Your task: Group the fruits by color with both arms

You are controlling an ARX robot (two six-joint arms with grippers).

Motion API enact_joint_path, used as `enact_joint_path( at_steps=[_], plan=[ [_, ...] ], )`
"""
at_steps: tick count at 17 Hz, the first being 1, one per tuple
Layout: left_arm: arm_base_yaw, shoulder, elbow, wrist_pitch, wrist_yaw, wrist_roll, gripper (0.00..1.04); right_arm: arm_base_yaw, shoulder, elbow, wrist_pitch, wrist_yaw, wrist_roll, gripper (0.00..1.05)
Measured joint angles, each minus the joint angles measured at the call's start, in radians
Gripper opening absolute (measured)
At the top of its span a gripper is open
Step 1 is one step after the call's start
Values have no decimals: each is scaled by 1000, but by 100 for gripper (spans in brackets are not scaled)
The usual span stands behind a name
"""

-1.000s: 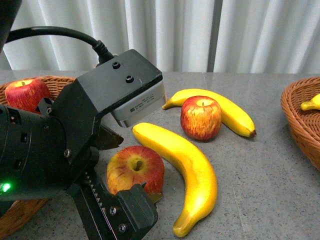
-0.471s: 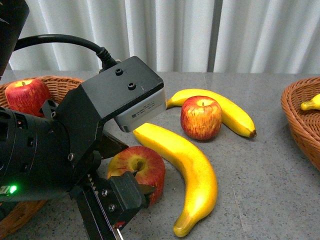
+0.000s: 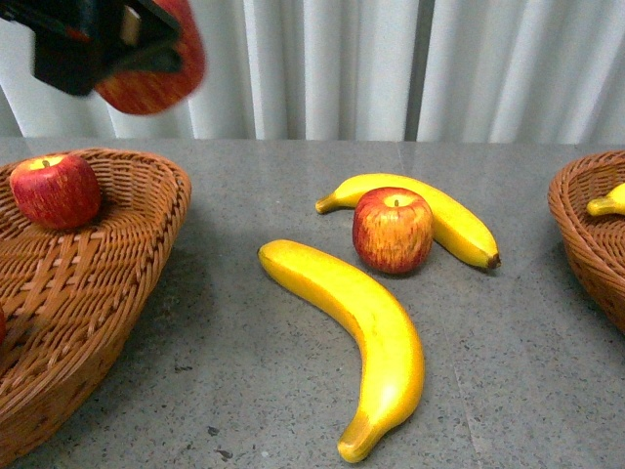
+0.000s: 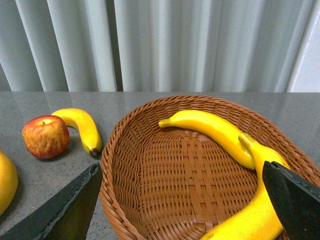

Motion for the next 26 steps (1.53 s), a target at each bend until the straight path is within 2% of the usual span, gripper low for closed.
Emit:
enact_joint_path(
  at_steps=[3,5,12,13,15,16,20,23,26],
  plan=[
    [174,-11,-11,26,-135,-235,59,0,0,0,0,0,0,98],
    [255,-11,-49,-3,-130,-365,59,0,0,0,0,0,0,98],
    [267,124,-80,-4,-66,-475,58,0,0,0,0,0,0,98],
    [266,141,-79,-2,-60,-484,66,0,0,0,0,0,0,98],
    [242,152,-68,5,-48,-488,90,0,0,0,0,0,0,98],
    [233,152,-63,5,-47,-488,98,0,0,0,0,0,0,98],
    [146,98,-53,6,-57,-458,98,0,0,0,0,0,0,98],
    [41,66,14,63,-3,-388,98,0,0,0,0,0,0,98],
    [-93,144,82,31,76,-262,98,0,0,0,0,0,0,98]
  ],
)
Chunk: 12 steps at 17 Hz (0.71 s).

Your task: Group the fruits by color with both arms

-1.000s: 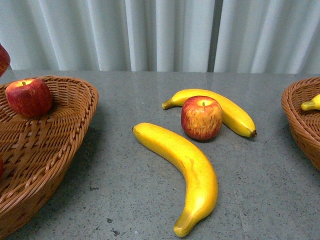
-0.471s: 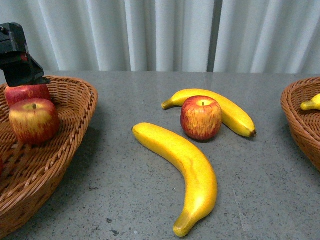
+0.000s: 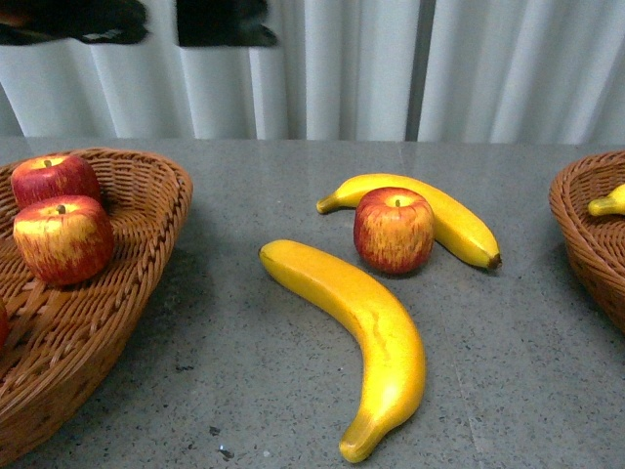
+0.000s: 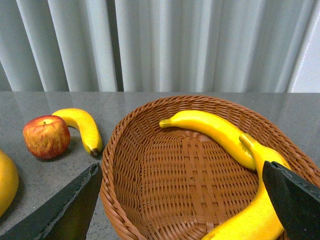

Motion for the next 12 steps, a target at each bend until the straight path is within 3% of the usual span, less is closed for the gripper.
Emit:
enact_joint_path(
  at_steps=[4,12],
  plan=[
    [-102,197,114,-16,65,134,98,0,0,0,0,0,0,98],
    [-136,496,340,-58,119,227,98,0,0,0,0,0,0,98]
  ],
)
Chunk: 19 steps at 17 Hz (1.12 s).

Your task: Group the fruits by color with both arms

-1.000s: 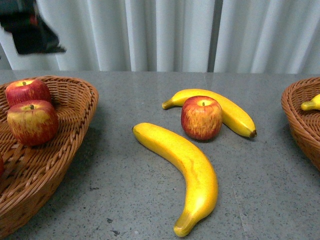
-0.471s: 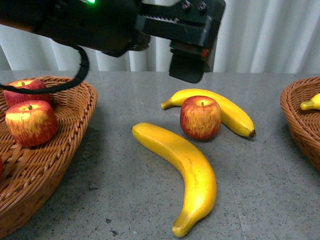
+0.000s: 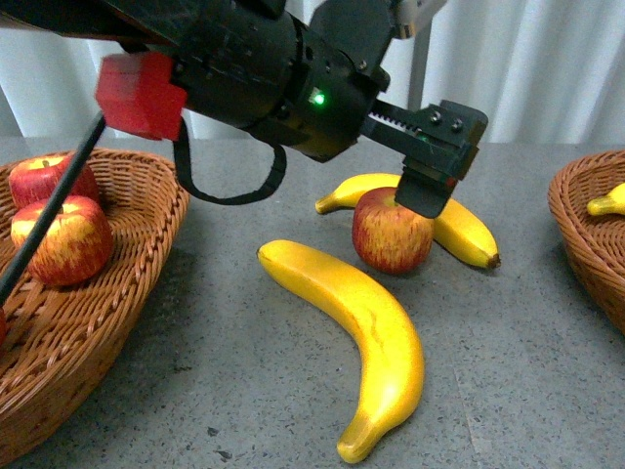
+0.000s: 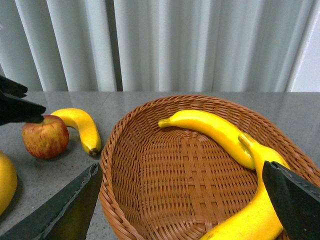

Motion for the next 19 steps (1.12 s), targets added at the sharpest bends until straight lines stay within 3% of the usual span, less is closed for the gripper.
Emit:
enact_joint_path(
  at_steps=[13,16,19],
  plan=[
    [9,184,64,-8,15,7,98,0,0,0,0,0,0,98],
    [9,187,64,2,16,6,72,0,0,0,0,0,0,98],
    [9,187,63,19,8,-2,66,0,0,0,0,0,0,98]
  ],
)
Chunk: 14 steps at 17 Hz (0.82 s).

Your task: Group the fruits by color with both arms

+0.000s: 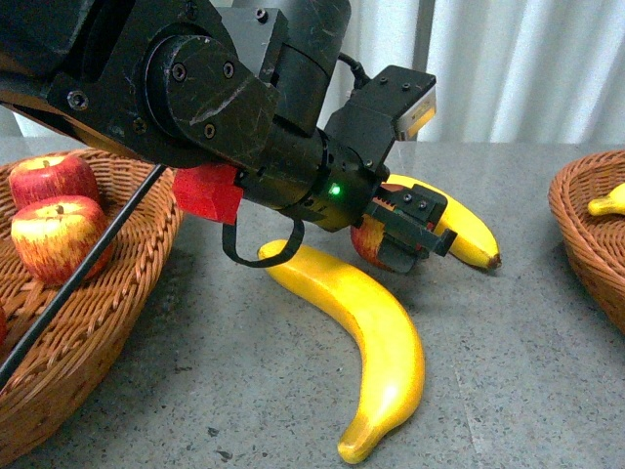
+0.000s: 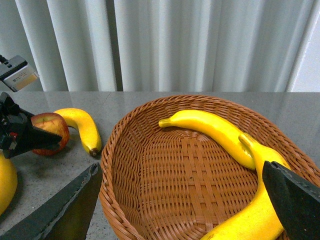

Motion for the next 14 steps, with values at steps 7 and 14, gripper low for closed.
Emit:
enact_joint_path(
  at_steps=[7,14],
  plan=[
    [92,-276,-117,154,-280,-166,66,0,0,0,0,0,0,98],
    [280,-704,-447,145,-565,-426,66,0,0,0,0,0,0,98]
  ],
)
